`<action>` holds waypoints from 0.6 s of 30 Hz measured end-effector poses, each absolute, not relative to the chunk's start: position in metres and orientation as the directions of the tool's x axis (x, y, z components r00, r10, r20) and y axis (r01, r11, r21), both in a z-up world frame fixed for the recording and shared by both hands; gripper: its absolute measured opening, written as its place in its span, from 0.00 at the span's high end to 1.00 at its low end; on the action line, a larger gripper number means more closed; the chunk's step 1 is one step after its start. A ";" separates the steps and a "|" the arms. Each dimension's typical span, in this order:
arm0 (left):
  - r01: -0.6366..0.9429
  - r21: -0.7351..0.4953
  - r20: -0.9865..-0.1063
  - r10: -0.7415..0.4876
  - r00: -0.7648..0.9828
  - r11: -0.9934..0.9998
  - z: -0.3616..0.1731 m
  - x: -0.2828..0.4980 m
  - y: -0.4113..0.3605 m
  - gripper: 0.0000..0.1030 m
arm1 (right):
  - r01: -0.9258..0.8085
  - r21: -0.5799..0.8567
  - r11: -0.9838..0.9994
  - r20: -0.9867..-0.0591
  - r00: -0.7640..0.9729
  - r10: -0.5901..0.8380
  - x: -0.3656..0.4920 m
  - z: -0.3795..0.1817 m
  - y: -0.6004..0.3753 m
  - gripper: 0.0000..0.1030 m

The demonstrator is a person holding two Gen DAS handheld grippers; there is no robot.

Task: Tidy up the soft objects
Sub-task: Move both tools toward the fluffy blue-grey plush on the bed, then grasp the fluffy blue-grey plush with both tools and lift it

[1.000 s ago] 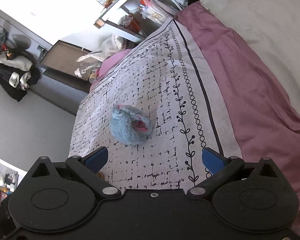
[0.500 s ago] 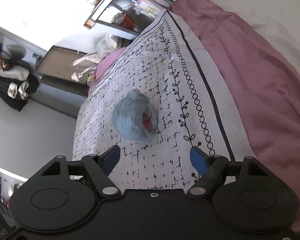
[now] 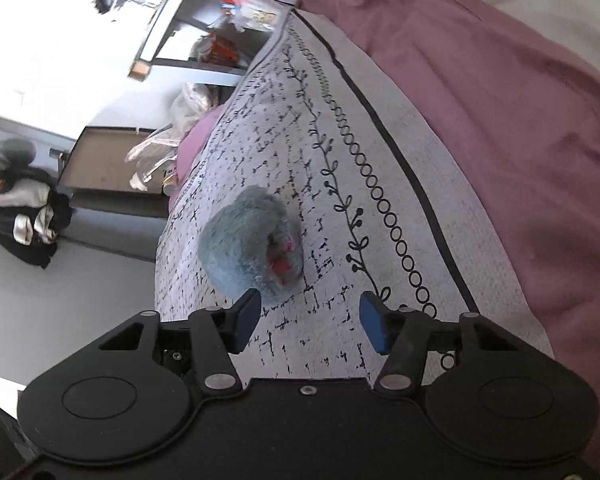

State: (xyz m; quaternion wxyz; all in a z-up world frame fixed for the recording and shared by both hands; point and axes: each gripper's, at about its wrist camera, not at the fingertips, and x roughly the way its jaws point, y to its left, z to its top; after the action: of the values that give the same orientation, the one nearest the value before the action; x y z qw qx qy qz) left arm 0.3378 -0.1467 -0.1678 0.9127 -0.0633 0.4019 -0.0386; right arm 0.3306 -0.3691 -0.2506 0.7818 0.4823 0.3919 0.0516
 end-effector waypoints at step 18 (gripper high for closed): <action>0.183 -0.078 -0.691 -0.186 0.699 0.980 -0.169 0.375 -0.193 0.42 | 0.374 0.818 0.438 -0.559 0.696 0.450 0.346 -0.279 -0.385 0.48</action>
State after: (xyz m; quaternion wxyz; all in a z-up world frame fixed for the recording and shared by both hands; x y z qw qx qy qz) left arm 0.3746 -0.1933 -0.1686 0.9216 -0.0015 0.3750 -0.1001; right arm 0.3459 -0.3847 -0.2793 0.7533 0.5297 0.3890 0.0252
